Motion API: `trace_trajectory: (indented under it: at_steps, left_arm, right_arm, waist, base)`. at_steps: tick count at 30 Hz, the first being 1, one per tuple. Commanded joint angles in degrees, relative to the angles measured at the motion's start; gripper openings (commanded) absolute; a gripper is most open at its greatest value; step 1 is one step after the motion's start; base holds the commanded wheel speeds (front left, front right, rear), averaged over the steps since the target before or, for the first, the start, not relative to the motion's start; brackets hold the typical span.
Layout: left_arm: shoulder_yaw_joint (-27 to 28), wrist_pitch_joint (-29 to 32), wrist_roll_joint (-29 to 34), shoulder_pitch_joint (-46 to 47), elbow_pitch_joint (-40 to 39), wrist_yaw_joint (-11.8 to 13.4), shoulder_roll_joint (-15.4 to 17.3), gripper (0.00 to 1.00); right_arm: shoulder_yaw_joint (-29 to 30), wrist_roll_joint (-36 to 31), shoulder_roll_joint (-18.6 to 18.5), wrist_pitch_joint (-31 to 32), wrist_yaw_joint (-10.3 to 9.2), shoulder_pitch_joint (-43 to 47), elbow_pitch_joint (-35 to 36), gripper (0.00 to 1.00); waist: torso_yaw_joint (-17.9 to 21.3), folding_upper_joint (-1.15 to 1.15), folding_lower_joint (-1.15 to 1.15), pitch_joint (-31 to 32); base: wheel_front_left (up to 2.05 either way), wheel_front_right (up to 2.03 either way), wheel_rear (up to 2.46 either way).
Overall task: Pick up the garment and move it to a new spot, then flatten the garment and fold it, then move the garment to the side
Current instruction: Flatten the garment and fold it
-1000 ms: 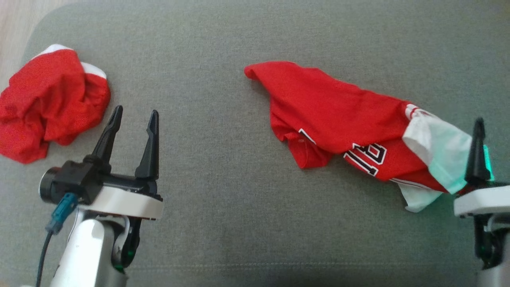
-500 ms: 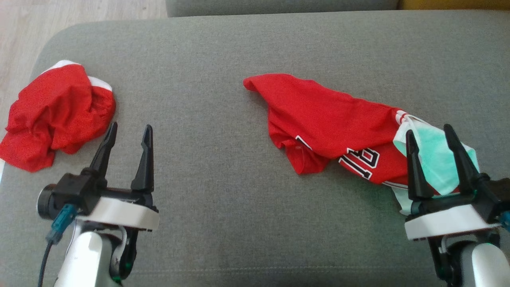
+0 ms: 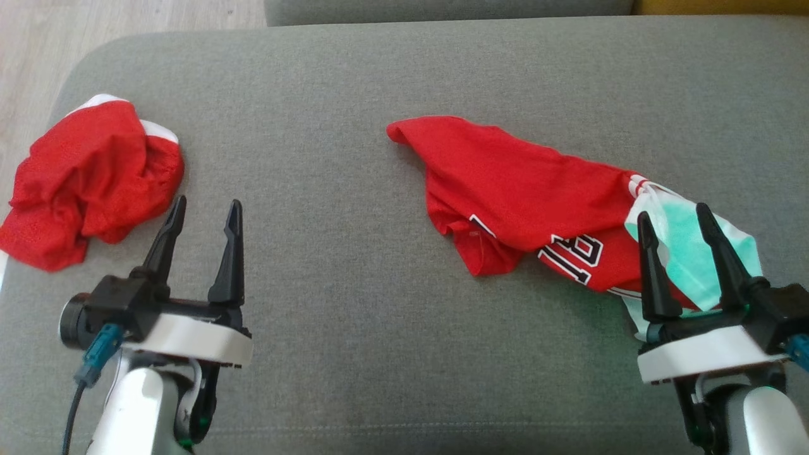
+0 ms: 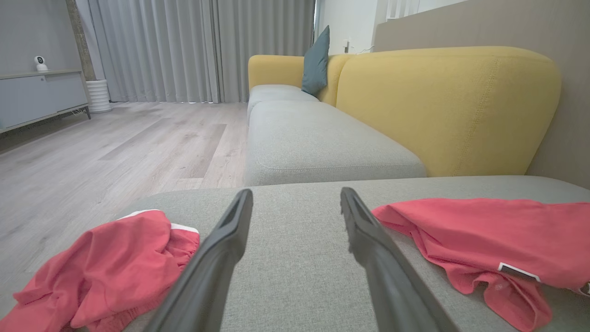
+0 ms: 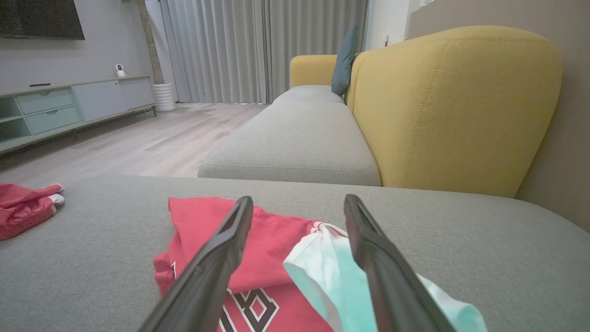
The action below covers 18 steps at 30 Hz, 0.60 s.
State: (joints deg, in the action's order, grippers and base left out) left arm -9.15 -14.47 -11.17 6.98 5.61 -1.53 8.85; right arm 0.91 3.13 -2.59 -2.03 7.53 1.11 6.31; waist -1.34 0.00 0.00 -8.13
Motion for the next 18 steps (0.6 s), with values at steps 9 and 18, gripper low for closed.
trace_trajectory:
  at_steps: [9, 18]
  left_arm:
    - [-1.13, 1.74, -0.69, 6.26, -2.23, -1.7, 0.67, 1.0]
    - [-9.89, 11.65, -4.1, 22.74, 4.79, -5.25, -2.5, 1.0]
  right_arm:
    - [-0.94, 0.53, -0.3, -0.38, -0.04, -1.66, 2.22, 1.0]
    - [-3.93, 0.89, -0.29, -0.9, -0.04, -4.5, 2.14, 1.0]
  waist:
    - [0.2, 0.0, 0.0, -2.21]
    - [4.64, 0.0, 0.0, -8.68]
  base:
    - [0.0, 0.0, 0.0]
    - [0.0, 0.0, 0.0]
